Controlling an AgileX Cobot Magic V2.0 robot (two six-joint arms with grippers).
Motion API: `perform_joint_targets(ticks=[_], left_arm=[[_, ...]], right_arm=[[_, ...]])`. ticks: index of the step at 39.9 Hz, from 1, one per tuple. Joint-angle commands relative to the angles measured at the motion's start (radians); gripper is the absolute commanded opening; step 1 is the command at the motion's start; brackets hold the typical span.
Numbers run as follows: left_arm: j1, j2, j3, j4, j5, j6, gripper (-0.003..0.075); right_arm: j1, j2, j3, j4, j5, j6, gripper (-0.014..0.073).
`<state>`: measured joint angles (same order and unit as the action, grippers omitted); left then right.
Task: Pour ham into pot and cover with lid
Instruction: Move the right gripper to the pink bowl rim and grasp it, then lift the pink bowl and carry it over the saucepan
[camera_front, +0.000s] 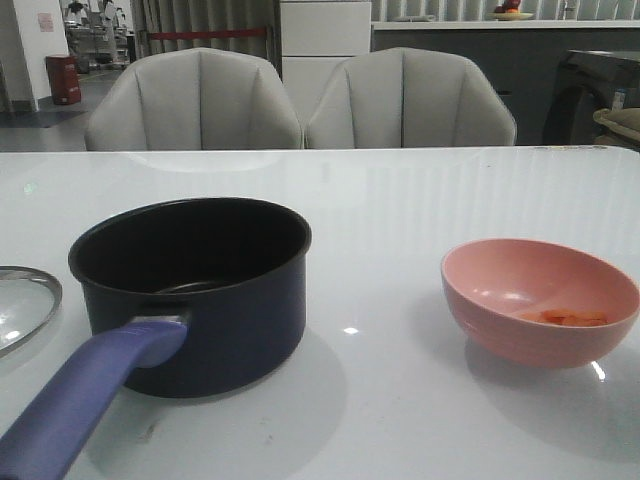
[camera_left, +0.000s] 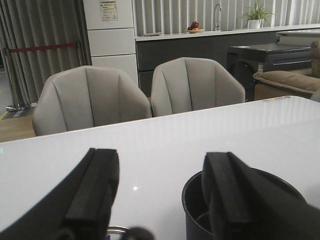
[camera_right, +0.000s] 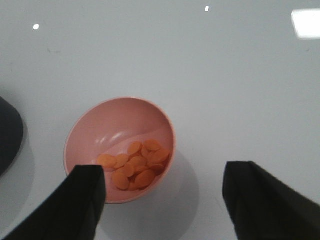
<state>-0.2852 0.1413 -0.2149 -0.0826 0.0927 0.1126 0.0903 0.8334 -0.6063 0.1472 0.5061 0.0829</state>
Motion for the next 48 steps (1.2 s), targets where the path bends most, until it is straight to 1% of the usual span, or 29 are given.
perform_joint_targets(ticks=[1, 7, 12, 20, 33, 36, 38, 40, 42, 43, 45, 48], left_arm=[[-0.007, 0.008, -0.027, -0.004, -0.071, -0.003, 0.0414], [-0.007, 0.008, -0.027, -0.004, -0.068, -0.003, 0.0415], [-0.007, 0.008, -0.027, -0.004, -0.068, -0.003, 0.0415], [-0.007, 0.008, -0.027, -0.004, -0.066, -0.003, 0.0415], [-0.007, 0.008, -0.027, -0.004, -0.061, -0.003, 0.0414], [-0.007, 0.008, -0.027, -0.004, -0.061, -0.003, 0.0414], [-0.007, 0.008, -0.027, -0.004, -0.061, -0.003, 0.0414], [-0.007, 0.008, -0.027, -0.004, -0.061, -0.003, 0.0414], [-0.007, 0.008, -0.027, -0.004, -0.061, -0.003, 0.0414], [-0.007, 0.008, -0.027, -0.004, -0.061, -0.003, 0.0414], [-0.007, 0.008, -0.027, -0.004, -0.061, -0.003, 0.0414], [-0.007, 0.008, -0.027, -0.004, -0.061, -0.003, 0.0414]], right_arm=[[-0.001, 0.148, -0.125, 0.025, 0.022, 0.002, 0.0589], [-0.002, 0.374, -0.254, 0.020, 0.130, -0.008, 0.0589], [-0.005, 0.525, -0.331, 0.020, 0.152, -0.016, 0.0589], [-0.034, 0.683, -0.397, 0.020, 0.153, -0.028, 0.0589], [-0.036, 0.881, -0.472, 0.041, 0.181, -0.070, 0.0582], [-0.036, 0.915, -0.493, 0.059, 0.202, -0.083, 0.0508], [-0.036, 0.931, -0.506, 0.077, 0.220, -0.101, 0.0412], [-0.036, 0.942, -0.520, 0.093, 0.233, -0.110, 0.0287], [-0.036, 0.943, -0.530, 0.101, 0.238, -0.110, 0.0139], [-0.036, 0.942, -0.532, 0.101, 0.238, -0.110, 0.0115], [-0.036, 0.941, -0.538, 0.100, 0.232, -0.116, 0.0155], [-0.036, 0.941, -0.546, 0.099, 0.210, -0.146, 0.0142]])
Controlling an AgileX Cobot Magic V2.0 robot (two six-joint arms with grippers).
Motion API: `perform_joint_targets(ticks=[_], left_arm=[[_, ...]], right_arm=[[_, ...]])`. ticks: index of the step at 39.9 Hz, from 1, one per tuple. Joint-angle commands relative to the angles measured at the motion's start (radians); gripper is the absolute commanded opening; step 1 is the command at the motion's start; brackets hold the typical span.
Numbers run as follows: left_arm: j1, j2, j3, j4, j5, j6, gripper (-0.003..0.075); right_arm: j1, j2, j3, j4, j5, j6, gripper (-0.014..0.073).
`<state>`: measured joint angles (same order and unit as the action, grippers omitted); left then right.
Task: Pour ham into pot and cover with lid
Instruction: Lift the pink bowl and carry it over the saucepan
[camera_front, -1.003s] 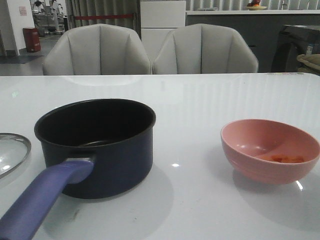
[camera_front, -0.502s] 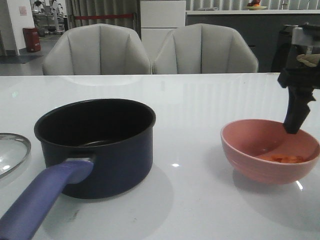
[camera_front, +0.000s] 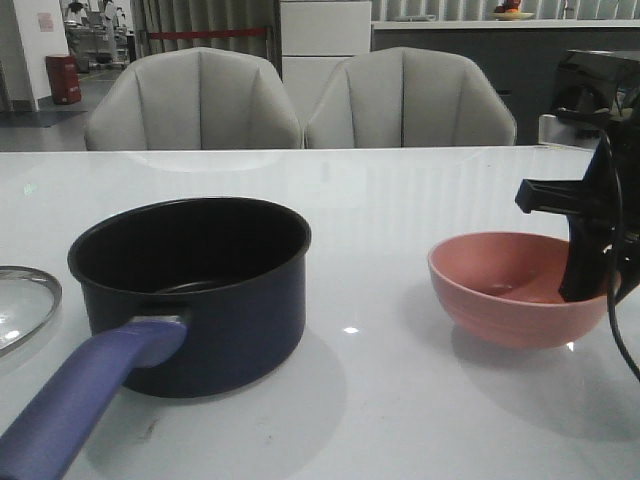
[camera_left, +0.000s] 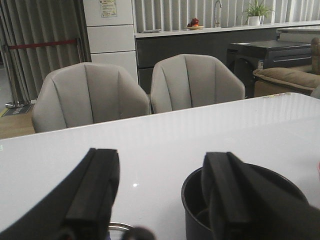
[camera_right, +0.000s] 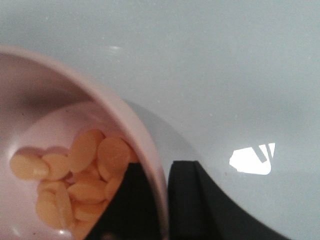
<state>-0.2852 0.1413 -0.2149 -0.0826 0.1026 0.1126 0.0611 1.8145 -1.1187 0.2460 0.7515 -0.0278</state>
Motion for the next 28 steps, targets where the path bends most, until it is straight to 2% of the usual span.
perform_joint_targets(ticks=[1, 14, 19, 28], left_arm=[[-0.007, 0.008, -0.027, -0.004, -0.070, -0.003, 0.0414], [-0.007, 0.008, -0.027, -0.004, -0.070, -0.003, 0.0407], [-0.007, 0.008, -0.027, -0.004, -0.069, -0.003, 0.0407], [-0.007, 0.008, -0.027, -0.004, -0.067, -0.003, 0.0407]], right_arm=[[-0.006, -0.044, -0.035, 0.000, -0.045, -0.043, 0.0133], [0.020, -0.186, -0.049, 0.010, -0.086, -0.065, 0.0133], [0.092, -0.287, -0.049, 0.010, -0.148, -0.123, 0.0133], [0.279, -0.352, -0.056, 0.010, -0.292, -0.129, 0.0133]])
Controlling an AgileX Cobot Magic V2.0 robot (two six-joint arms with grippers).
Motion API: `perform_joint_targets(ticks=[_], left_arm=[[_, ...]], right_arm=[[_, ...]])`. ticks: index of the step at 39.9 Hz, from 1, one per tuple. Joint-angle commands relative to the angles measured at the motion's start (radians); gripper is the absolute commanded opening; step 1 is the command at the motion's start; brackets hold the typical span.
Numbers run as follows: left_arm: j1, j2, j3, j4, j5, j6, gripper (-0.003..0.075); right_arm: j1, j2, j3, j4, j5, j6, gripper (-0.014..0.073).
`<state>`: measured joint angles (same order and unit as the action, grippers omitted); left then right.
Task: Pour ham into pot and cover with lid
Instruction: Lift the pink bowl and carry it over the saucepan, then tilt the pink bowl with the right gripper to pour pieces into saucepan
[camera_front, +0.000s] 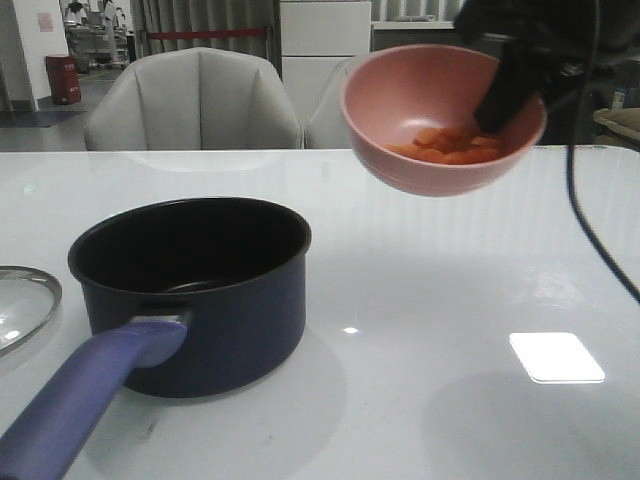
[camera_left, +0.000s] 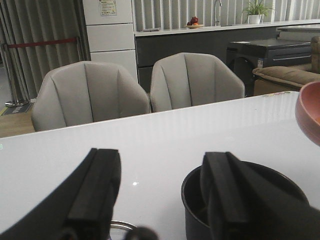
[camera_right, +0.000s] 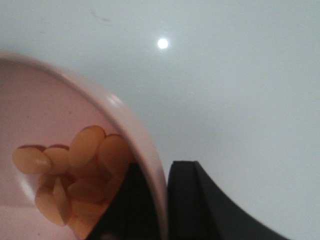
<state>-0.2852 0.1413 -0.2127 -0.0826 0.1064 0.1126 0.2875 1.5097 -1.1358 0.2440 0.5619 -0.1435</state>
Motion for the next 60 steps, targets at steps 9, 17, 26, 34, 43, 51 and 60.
perform_joint_targets(ticks=[9, 17, 26, 34, 43, 51, 60], left_arm=[[-0.007, 0.008, -0.030, -0.004, -0.068, -0.003, 0.0407], [-0.007, 0.008, -0.030, -0.004, -0.067, -0.003, 0.0407], [-0.007, 0.008, -0.030, -0.004, -0.066, -0.003, 0.0407], [-0.007, 0.008, -0.030, -0.004, -0.063, -0.003, 0.0407], [-0.007, 0.008, -0.030, -0.004, -0.063, -0.003, 0.0407], [-0.007, 0.008, -0.030, -0.004, -0.063, -0.003, 0.0407], [-0.007, 0.008, -0.030, -0.004, -0.063, -0.003, 0.0407]], right_arm=[[0.231, -0.007, -0.054, -0.025, -0.355, -0.014, 0.0133], [0.310, 0.059, -0.054, -0.113, -0.588, -0.016, 0.0133], [0.352, 0.131, -0.053, -0.238, -0.856, -0.099, 0.0134], [0.361, 0.167, -0.048, -0.238, -1.068, -0.214, 0.0134], [0.361, 0.167, 0.076, -0.237, -1.478, -0.239, 0.0134], [0.361, 0.214, 0.145, -0.238, -1.723, -0.254, 0.0134], [0.361, 0.314, 0.142, -0.337, -1.864, -0.343, 0.0134]])
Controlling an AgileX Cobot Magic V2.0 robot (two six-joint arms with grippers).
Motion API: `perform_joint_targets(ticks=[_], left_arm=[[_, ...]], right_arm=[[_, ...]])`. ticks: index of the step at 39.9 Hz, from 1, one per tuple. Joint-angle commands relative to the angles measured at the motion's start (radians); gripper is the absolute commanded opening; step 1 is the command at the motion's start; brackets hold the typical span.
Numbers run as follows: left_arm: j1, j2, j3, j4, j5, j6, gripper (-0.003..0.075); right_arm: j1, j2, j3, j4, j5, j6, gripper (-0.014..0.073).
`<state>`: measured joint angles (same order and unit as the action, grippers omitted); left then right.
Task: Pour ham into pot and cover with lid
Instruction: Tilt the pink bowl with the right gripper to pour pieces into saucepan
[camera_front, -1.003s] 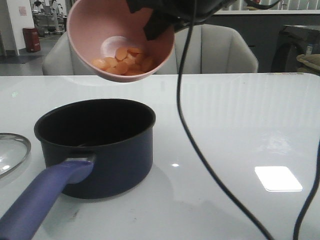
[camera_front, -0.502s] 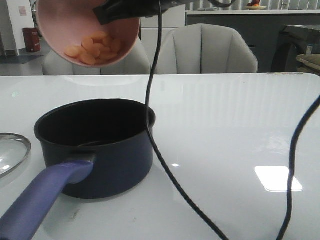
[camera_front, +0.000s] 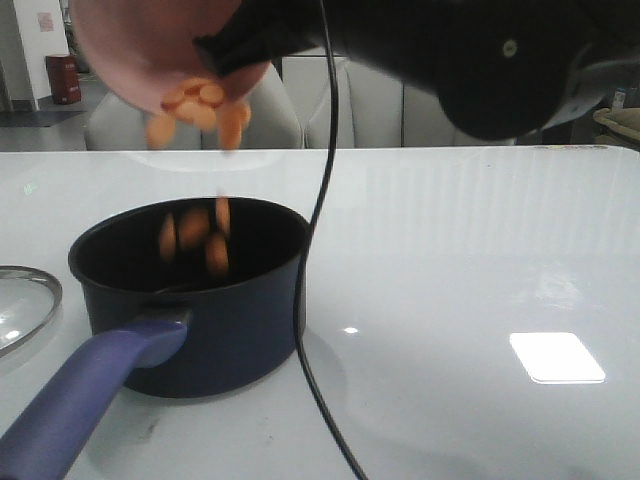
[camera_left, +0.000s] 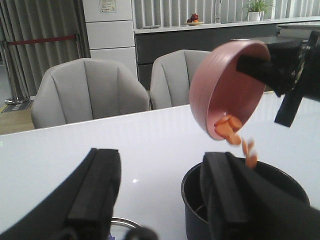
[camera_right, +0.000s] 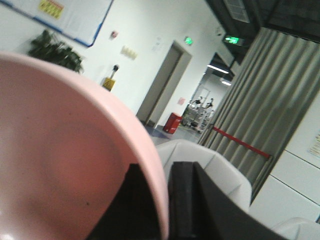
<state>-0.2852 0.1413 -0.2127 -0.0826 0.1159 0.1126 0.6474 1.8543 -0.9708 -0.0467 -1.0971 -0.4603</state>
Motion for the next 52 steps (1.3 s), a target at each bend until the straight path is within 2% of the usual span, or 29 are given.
perform_joint_targets(ticks=[1, 7, 17, 34, 38, 43, 46, 52], left_arm=[[-0.007, 0.008, -0.030, -0.004, -0.073, -0.003, 0.0407], [-0.007, 0.008, -0.030, -0.004, -0.073, -0.003, 0.0407], [-0.007, 0.008, -0.030, -0.004, -0.069, -0.003, 0.0407], [-0.007, 0.008, -0.030, -0.004, -0.068, -0.003, 0.0407], [-0.007, 0.008, -0.030, -0.004, -0.068, -0.003, 0.0407], [-0.007, 0.008, -0.030, -0.004, -0.068, -0.003, 0.0407], [-0.007, 0.008, -0.030, -0.004, -0.068, -0.003, 0.0407], [-0.007, 0.008, -0.030, -0.004, -0.068, -0.003, 0.0407]], right_arm=[[0.001, -0.026, -0.023, -0.053, -0.205, -0.028, 0.0134], [0.001, -0.021, -0.023, -0.059, -0.205, -0.039, 0.0134], [0.001, -0.052, -0.033, -0.080, -0.205, -0.134, 0.0134], [0.001, -0.090, -0.079, -0.080, -0.204, -0.142, 0.0134], [0.001, -0.090, -0.080, -0.021, -0.192, -0.107, 0.0134], [0.001, -0.099, -0.080, 0.188, -0.078, 0.005, 0.0134], [0.001, -0.138, -0.080, 0.317, 0.104, 0.044, 0.0134], [-0.005, -0.240, -0.080, 0.447, 0.454, 0.047, 0.0134]])
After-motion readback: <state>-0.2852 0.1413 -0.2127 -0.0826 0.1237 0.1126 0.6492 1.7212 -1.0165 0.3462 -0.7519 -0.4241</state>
